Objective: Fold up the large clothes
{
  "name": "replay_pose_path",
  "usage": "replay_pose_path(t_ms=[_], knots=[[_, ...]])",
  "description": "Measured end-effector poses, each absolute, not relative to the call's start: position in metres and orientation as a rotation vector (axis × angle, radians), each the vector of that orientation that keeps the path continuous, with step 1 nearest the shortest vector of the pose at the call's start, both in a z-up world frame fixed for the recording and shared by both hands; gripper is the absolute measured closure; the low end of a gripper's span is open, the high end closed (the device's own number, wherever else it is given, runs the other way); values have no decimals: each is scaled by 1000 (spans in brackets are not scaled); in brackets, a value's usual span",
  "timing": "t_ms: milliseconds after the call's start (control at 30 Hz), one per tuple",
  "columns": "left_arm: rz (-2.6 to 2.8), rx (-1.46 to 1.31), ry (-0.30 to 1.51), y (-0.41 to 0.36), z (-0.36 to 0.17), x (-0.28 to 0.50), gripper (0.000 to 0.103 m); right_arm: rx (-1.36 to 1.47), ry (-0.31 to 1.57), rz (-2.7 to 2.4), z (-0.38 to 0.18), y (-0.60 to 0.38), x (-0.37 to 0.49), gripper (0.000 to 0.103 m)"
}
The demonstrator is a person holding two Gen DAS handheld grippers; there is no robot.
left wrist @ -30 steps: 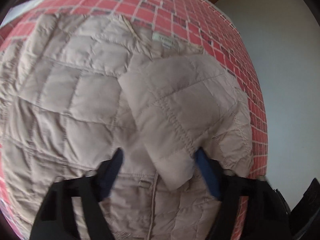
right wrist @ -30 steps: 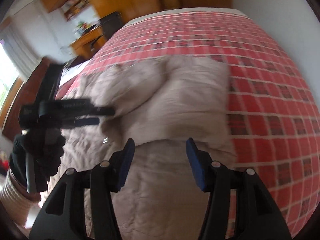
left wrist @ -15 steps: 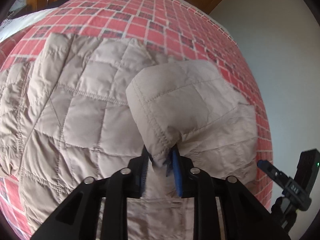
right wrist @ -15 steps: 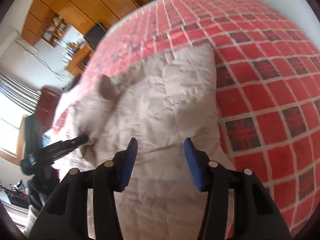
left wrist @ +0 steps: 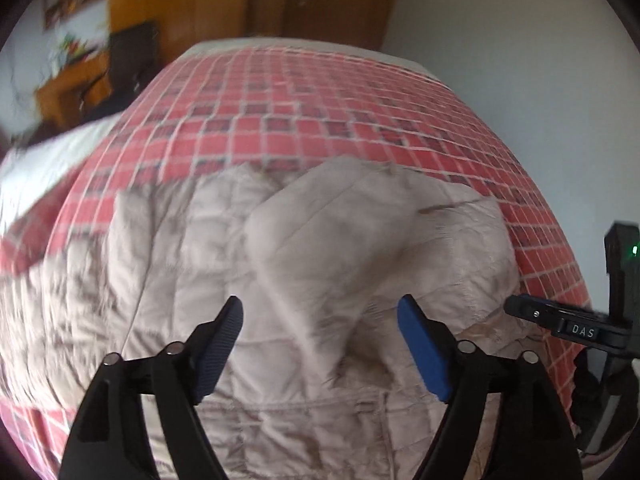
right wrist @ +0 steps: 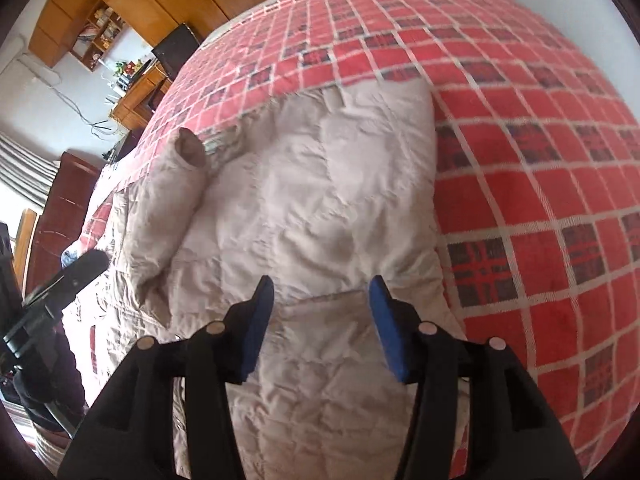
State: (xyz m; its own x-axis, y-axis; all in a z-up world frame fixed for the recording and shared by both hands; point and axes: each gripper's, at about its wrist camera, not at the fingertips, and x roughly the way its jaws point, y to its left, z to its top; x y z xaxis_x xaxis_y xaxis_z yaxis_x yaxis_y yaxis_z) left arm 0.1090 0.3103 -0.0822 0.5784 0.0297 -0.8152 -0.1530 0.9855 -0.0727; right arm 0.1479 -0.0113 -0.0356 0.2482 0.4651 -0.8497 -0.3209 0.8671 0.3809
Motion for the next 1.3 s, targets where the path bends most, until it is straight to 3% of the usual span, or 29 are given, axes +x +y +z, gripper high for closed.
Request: replay_pose_path(t_ms=[167, 267, 333, 400, 433, 567, 733, 833, 1033, 1200, 1267, 1300], knots=[[229, 77, 1036, 278, -106, 163, 21, 108, 1219, 539, -39, -1, 147, 49], [223, 102, 1092, 277, -127, 175, 48, 127, 1248, 529, -48, -4, 145, 49], [225, 52, 1088, 286, -129, 176, 74, 127, 1254, 525, -51, -4, 144, 50], [211, -74, 1052, 305, -121, 168, 91, 120, 1251, 527, -51, -4, 143, 50], [215, -139, 1023, 318, -113, 162, 93, 114, 1250, 524, -51, -5, 143, 50], [252, -304, 903, 371, -81, 119, 91, 104, 1257, 517, -55, -4, 146, 50], [217, -468, 883, 433, -78, 67, 51, 70, 1258, 519, -56, 3, 146, 48], [143, -632, 890, 465, -96, 46, 42, 63, 1259, 530, -55, 7, 146, 48], [116, -899, 900, 493, -130, 27, 40, 28, 1266, 538, -55, 20, 146, 48], [161, -870, 889, 499, -124, 28, 36, 3, 1271, 538, -57, 22, 145, 49], [196, -852, 943, 502, -131, 38, 37, 2, 1274, 532, -59, 24, 145, 48], [215, -859, 949, 504, -135, 41, 44, -2, 1274, 530, -59, 25, 145, 48]])
